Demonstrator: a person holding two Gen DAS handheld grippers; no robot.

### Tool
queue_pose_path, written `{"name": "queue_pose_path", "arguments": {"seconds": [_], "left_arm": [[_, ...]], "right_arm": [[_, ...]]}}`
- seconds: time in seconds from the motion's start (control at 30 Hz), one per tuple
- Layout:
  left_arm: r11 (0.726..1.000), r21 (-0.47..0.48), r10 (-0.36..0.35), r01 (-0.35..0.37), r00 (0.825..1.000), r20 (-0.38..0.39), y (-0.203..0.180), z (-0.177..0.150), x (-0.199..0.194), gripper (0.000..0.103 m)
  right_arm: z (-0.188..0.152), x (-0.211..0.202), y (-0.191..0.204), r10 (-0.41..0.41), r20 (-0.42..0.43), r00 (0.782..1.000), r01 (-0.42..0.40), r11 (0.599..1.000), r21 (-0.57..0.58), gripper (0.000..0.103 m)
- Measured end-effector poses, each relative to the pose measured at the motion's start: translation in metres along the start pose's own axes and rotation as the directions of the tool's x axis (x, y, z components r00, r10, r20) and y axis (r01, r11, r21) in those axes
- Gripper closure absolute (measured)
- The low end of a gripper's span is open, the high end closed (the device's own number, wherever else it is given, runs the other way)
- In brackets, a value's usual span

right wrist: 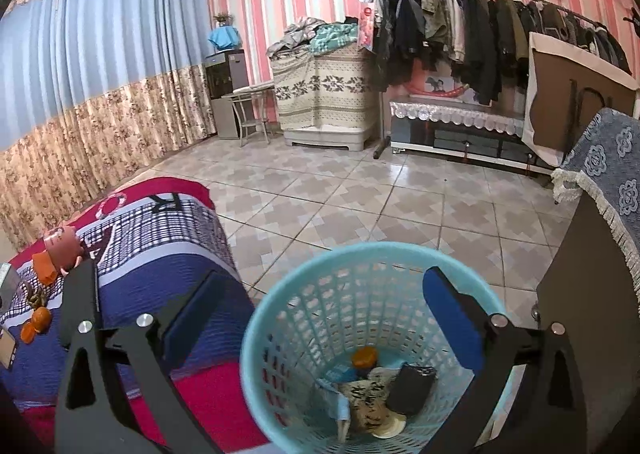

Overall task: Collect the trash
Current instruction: 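Move both tools back over the items on the bed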

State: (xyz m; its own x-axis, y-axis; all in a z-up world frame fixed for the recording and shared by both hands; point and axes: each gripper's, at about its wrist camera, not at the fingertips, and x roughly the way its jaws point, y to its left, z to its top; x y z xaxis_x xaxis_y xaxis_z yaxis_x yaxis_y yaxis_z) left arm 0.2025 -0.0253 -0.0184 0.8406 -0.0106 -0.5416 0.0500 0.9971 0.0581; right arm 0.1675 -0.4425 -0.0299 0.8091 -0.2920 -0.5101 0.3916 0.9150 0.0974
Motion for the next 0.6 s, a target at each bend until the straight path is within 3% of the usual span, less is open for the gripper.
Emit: {"name": "queue_pose_path", "arguments": {"seconds": [0.33,0.6], "left_arm": [[0.993,-0.06,0.091,-0.097,0.991,-0.096,0.081,-0.031,0.021,0.006],[0.996,-0.081,0.021,-0.032,0.99,-0.142,0.088,-0.035,0.046,0.006]], "right_arm": [[-0.01,0.002,0.082,0.048,-0.01,0.999,-0.049,0.989,-0.141,0.005],[-0.023,0.011,0.134,0.088,-0.061,0.994,-0.096,0.983,-0.156,0.005]]}}
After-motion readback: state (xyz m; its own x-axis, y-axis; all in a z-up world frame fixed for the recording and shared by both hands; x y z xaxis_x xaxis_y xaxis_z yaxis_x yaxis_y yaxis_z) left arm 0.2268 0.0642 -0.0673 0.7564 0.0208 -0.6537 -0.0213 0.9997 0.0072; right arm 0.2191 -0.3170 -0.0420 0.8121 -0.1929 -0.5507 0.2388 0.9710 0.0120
